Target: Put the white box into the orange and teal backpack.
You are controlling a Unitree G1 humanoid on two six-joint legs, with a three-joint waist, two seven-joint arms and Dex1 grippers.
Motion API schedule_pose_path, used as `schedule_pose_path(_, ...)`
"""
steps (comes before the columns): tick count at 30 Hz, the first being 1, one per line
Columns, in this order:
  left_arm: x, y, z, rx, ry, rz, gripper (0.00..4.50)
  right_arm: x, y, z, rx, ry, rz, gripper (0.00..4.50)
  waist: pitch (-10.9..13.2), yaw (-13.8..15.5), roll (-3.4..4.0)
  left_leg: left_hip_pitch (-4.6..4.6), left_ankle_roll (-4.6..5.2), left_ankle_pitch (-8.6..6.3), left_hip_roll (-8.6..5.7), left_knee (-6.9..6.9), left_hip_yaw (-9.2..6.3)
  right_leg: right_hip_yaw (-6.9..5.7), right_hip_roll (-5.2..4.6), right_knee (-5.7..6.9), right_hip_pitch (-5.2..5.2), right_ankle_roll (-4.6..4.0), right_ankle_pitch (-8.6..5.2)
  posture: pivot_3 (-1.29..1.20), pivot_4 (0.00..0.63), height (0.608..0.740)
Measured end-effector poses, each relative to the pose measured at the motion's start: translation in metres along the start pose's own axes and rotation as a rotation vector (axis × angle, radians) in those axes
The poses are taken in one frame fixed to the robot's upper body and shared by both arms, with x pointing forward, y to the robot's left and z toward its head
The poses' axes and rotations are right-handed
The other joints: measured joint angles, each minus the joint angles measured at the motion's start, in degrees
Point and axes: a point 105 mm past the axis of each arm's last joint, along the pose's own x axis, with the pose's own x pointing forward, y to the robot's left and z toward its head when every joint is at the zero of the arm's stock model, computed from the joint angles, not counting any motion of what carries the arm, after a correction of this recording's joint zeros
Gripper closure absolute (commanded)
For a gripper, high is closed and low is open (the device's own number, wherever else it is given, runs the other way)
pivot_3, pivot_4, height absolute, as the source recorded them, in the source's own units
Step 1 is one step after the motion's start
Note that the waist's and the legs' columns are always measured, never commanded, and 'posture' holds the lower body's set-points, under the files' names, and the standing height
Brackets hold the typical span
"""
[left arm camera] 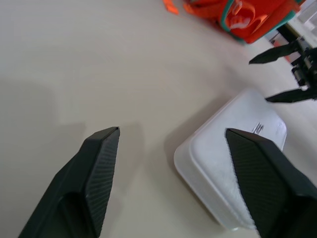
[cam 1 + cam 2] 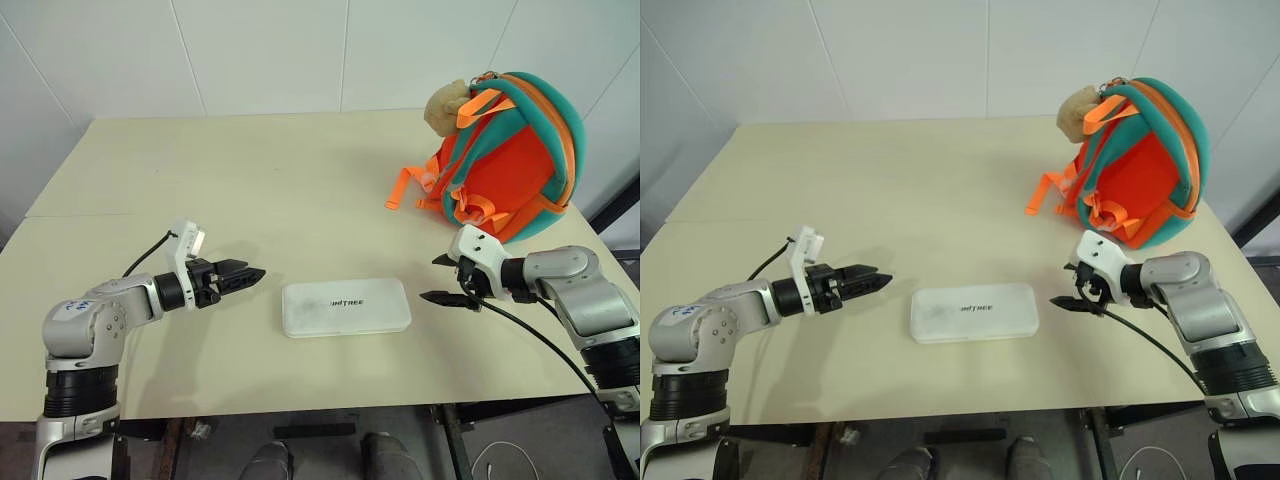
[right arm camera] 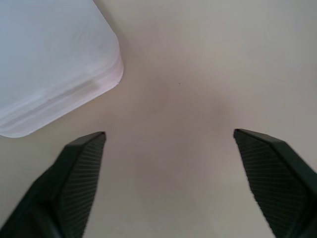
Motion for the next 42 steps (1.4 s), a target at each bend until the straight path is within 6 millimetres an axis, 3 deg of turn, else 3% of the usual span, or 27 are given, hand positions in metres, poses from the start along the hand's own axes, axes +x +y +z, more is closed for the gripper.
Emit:
schedule_pose_path(3, 0.002, -0.003, -0.005, -0.097, 0.025, -0.022, 0.05, 0.000, -0.003, -0.003, 0.010, 0.004, -0.017, 0.00, 0.0, 0.1, 0.00, -0.01, 0.00, 0.00, 0.00, 0.01, 0.00, -0.01, 0.00, 0.01, 0.00, 0.00, 0.00, 0.00, 0.150, 0.740)
schedule_pose_path(9, 0.000, 0.003, -0.021, -0.474, 0.120, -0.064, 0.05, 0.002, -0.004, -0.002, 0.014, -0.003, -0.040, 0.00, 0.0, 0.0, 0.00, 0.02, -0.04, 0.02, -0.01, 0.02, -0.01, 0.00, 0.01, 0.05, 0.00, 0.00, 0.00, 0.00, 0.150, 0.740)
schedule_pose_path(14, 0.002, 0.004, -0.040, -0.613, 0.172, -0.095, 0.05, 0.004, -0.004, -0.001, 0.016, -0.009, -0.049, 0.00, 0.0, 0.0, 0.00, 0.02, -0.25, 0.13, -0.01, 0.01, 0.00, 0.01, 0.00, 0.03, -0.02, 0.00, 0.00, 0.00, 0.150, 0.740)
schedule_pose_path(25, 0.019, 0.002, -0.046, -0.759, 0.117, -0.148, 0.05, 0.011, -0.001, 0.003, 0.022, -0.036, -0.049, 0.00, 0.0, 0.8, 0.00, 0.06, -0.28, 0.15, -0.02, 0.09, 0.00, 0.02, 0.00, 0.06, 0.05, 0.00, 0.03, 0.00, 0.150, 0.740)
schedule_pose_path(42, 0.039, -0.010, -0.049, -0.789, 0.144, -0.187, 0.05, 0.018, 0.003, 0.008, 0.019, -0.060, -0.042, 0.00, 0.0, 1.7, 0.00, 0.08, -0.30, 0.16, -0.04, 0.13, 0.01, 0.03, -0.01, -0.02, 0.15, 0.05, 0.10, 0.00, 0.150, 0.740)
